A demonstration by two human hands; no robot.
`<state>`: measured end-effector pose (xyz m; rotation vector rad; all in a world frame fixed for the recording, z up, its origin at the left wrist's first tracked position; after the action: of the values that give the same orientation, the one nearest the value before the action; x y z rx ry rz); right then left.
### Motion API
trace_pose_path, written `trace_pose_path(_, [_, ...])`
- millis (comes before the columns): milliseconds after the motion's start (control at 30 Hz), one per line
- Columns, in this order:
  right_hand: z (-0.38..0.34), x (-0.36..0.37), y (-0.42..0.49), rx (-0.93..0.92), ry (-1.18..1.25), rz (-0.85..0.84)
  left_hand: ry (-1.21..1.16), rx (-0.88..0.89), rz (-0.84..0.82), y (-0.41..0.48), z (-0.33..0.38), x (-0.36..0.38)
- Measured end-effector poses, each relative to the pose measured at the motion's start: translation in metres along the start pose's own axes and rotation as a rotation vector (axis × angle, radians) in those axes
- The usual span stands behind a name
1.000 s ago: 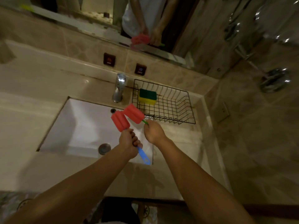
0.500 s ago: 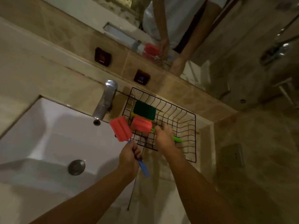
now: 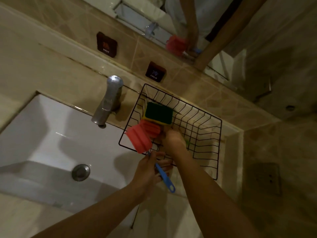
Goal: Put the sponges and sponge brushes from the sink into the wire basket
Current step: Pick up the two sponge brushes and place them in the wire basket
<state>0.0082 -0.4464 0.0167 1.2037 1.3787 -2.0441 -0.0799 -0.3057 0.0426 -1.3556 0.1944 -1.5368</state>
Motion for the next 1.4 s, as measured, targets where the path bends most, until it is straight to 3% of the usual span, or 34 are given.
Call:
trace_pose_path(167, [0.022,-0.018,-0.038,-0.054,0.317,0.307,0.048,-0.069,0.007,-0.007,0.001,0.010])
trace_pose_path(233, [0.025,-0.029,-0.061,-0.138,0.551,0.201,0.089,-0.094,-0.006,-0.012,0.003,0.017])
trace_pose_path(300, [0.023,-0.034,-0.086,-0.224,0.689,-0.077,0.127,-0.113,-0.042,-0.017,0.004,0.027])
trace_pose_path(367, [0.023,-0.039,-0.105,-0.261,0.672,-0.197,0.222,-0.124,-0.104,-0.021,0.006,0.038])
trace_pose_path(567, [0.020,-0.068,-0.112,-0.342,0.617,-0.232,0.320,-0.136,-0.146,-0.021,0.019,0.055])
trace_pose_path(833, [0.013,-0.040,-0.060,-0.394,0.516,-0.118,0.730,-0.115,-0.201,-0.006,0.037,0.023])
trace_pose_path(1100, [0.020,-0.006,-0.026,-0.382,0.493,-0.179,0.803,-0.086,-0.167,0.009,0.040,0.007])
trace_pose_path(1233, [0.039,-0.016,-0.010,-0.261,0.515,0.117,0.811,-0.065,-0.104,0.012,0.038,0.009])
trace_pose_path(1400, [0.029,-0.004,-0.006,-0.432,0.234,0.229,0.811,-0.036,-0.067,0.013,0.037,0.013])
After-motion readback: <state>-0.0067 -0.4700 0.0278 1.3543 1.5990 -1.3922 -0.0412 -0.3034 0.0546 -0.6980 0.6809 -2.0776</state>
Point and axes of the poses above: each hand's wrist, its own y-axis towards the middle knuckle, its own x-axis out of the palm, z = x × y, the point moved 3 cm from there along y, towards the middle knuckle, and after that the axes turned 13 degrees about -y, right-handed, at the moved point
